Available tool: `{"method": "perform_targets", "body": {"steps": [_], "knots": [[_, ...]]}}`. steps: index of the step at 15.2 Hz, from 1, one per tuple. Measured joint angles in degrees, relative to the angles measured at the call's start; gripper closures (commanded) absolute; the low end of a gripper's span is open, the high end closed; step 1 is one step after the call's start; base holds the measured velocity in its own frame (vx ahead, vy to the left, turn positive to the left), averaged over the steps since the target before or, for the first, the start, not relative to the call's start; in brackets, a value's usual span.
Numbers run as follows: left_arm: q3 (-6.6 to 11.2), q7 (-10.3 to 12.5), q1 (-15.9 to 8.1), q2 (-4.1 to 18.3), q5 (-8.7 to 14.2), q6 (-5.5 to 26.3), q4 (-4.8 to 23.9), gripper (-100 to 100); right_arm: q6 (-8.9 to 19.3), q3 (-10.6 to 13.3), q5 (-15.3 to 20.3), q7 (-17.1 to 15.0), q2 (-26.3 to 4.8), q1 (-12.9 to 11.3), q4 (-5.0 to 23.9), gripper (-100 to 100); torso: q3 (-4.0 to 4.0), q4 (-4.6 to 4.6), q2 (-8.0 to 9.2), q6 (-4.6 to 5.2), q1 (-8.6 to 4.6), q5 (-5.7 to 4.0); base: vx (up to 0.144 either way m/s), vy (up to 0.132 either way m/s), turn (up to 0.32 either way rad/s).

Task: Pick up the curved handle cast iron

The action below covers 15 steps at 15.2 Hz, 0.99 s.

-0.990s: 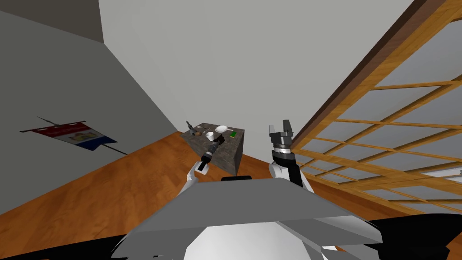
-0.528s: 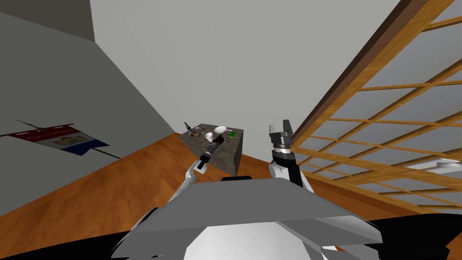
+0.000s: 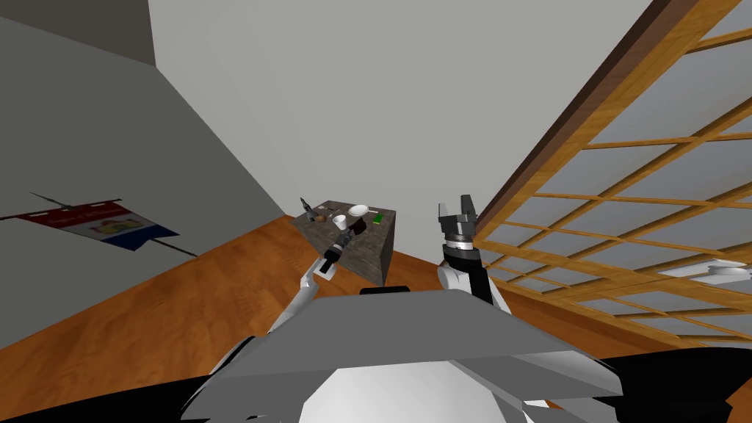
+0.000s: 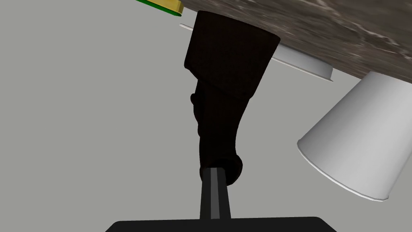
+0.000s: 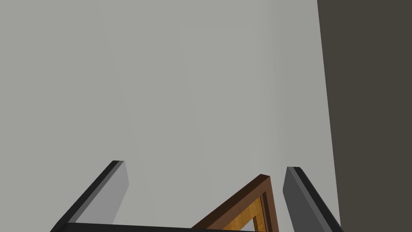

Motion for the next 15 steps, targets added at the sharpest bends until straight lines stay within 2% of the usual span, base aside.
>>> {"method": "perform_targets", "body": {"steps": [4, 5, 15], "knots": [[-0.31, -0.2, 0.1, -0.6, -0.1, -0.2, 1.0, 100, 0.0, 0.0, 0.0, 0.0, 0.0, 0.0, 0.0, 0, -0.11, -0.04, -0.18, 0.00, 0.21, 0.05, 0.012, 0.028, -0.019], [-0.34, -0.2, 0.1, -0.7, -0.1, -0.3, 1.3, -100, 0.0, 0.0, 0.0, 0.0, 0.0, 0.0, 0.0, 0, -0.11, -0.05, -0.19, -0.01, 0.21, 0.05, 0.013, 0.039, -0.044], [-0.11, -4.5, -7.3, -7.9, -2.2, 3.8, 8.3, -100, 0.0, 0.0, 0.0, 0.0, 0.0, 0.0, 0.0, 0, -0.10, -0.04, -0.17, 0.02, 0.28, 0.06, 0.002, 0.047, -0.081]]}}
